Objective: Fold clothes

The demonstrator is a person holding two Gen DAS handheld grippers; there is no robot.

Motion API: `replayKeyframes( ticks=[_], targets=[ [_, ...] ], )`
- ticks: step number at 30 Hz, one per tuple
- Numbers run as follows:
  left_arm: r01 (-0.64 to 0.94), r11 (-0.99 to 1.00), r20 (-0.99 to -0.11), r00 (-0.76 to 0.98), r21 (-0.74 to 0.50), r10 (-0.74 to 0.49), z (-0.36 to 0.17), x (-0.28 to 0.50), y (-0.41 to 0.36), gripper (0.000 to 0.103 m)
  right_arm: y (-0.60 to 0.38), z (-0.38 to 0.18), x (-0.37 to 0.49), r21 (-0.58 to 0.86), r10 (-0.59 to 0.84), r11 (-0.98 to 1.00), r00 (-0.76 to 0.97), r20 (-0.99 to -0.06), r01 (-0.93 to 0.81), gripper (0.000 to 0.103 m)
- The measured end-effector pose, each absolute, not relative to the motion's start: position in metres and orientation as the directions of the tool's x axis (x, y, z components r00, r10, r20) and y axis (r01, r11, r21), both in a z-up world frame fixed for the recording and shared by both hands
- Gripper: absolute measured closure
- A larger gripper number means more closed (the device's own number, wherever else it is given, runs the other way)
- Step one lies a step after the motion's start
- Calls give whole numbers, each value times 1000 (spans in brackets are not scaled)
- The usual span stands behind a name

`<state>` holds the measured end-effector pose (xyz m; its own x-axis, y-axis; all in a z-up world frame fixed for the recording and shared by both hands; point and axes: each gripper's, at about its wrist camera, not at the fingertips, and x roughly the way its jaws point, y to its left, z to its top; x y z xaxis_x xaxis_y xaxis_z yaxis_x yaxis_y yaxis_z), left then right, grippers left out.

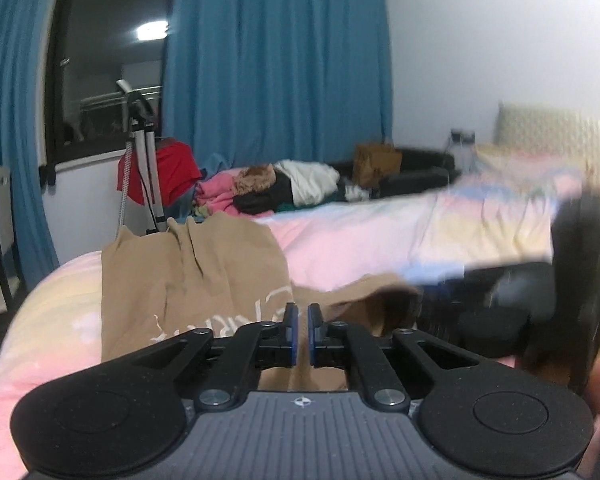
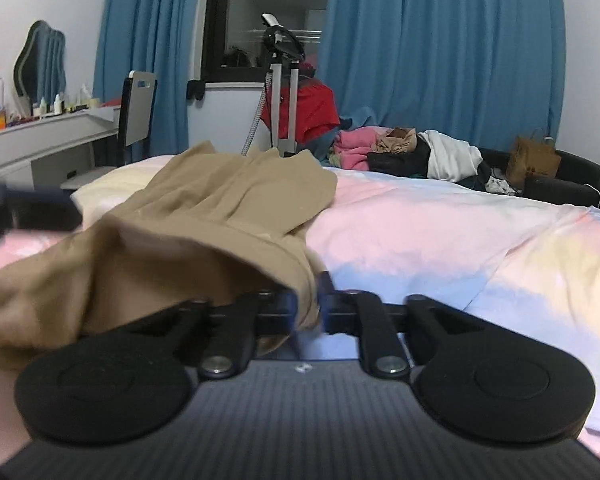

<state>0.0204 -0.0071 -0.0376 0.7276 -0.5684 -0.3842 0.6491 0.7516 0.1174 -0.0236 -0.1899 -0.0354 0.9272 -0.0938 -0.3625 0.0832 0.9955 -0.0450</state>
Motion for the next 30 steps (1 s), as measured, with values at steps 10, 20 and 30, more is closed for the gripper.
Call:
replayKeyframes(
  ticks=[10,20,30],
  targets=[
    [667,664,-463,732,338,-500,-78,0,-40,30,-227,-21,-29,286,102,958,935,-338,-2,92],
    [225,930,-274,951,290,-144,-101,10,-73,28,-241,-14,-25,360,103,933,950,-295,11,92],
    [85,957,-390,920,276,30,-96,1,-59,24,-240,-15,-19,335,22,939,960,-278,75,92]
  ],
)
